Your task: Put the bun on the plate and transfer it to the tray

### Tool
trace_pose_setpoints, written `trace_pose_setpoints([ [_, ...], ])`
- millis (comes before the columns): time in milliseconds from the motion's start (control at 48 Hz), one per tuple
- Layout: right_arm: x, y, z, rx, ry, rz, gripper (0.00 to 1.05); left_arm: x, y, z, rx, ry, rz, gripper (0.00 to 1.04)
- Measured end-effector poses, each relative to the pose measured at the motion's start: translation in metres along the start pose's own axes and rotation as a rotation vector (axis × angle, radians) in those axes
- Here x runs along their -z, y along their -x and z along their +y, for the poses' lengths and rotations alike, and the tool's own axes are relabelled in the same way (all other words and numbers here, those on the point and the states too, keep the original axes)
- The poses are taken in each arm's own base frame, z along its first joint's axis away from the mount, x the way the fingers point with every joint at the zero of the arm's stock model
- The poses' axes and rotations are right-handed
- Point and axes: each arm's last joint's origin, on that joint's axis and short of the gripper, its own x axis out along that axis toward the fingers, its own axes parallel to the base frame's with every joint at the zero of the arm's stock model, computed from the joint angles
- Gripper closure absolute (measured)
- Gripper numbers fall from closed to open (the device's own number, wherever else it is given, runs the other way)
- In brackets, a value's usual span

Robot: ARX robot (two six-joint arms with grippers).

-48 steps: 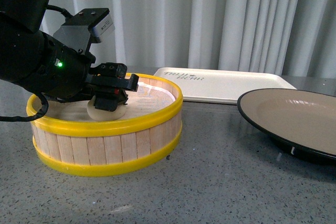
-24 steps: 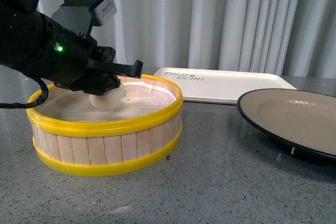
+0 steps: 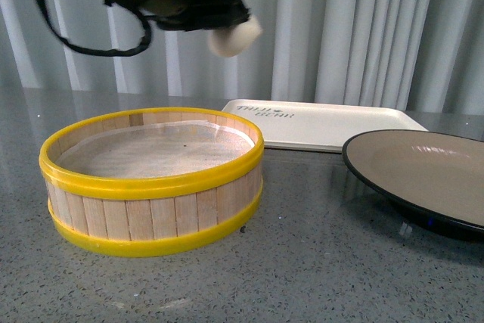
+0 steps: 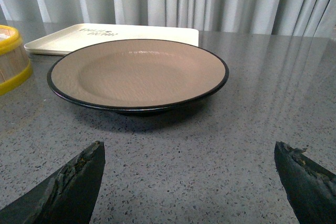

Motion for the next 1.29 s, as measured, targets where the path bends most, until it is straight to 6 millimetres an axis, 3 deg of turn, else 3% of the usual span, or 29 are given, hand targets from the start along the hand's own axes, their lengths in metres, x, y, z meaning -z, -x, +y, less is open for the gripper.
trace_pose_setpoints([
  [209,0.0,0.0,0.0,0.0,0.0,0.0,0.08,0.008,-0.034,-0.068,0.249,-0.013,-0.031,1.0],
  [375,0.0,0.0,0.0,0.0,0.0,0.0,0.08,0.026,-0.058,-0.097,0.313,-0.031,0.027,1.0],
  [855,0.0,0.0,0.0,0.0,0.0,0.0,0.08,0.057,-0.1,-0.124,0.339,-0.081,0.155,1.0],
  [980,0.0,0.0,0.0,0.0,0.0,0.0,0.08,0.067,-0.105,-0.13,0.339,-0.085,0.187,1.0],
  [1189,0.0,0.0,0.0,0.0,0.0,0.0,0.08,0.067,-0.108,-0.138,0.337,-0.1,0.183,1.0],
  [1293,0.0,0.0,0.0,0.0,0.0,0.0,0.08,0.069,-0.109,-0.14,0.34,-0.1,0.198,0.81],
])
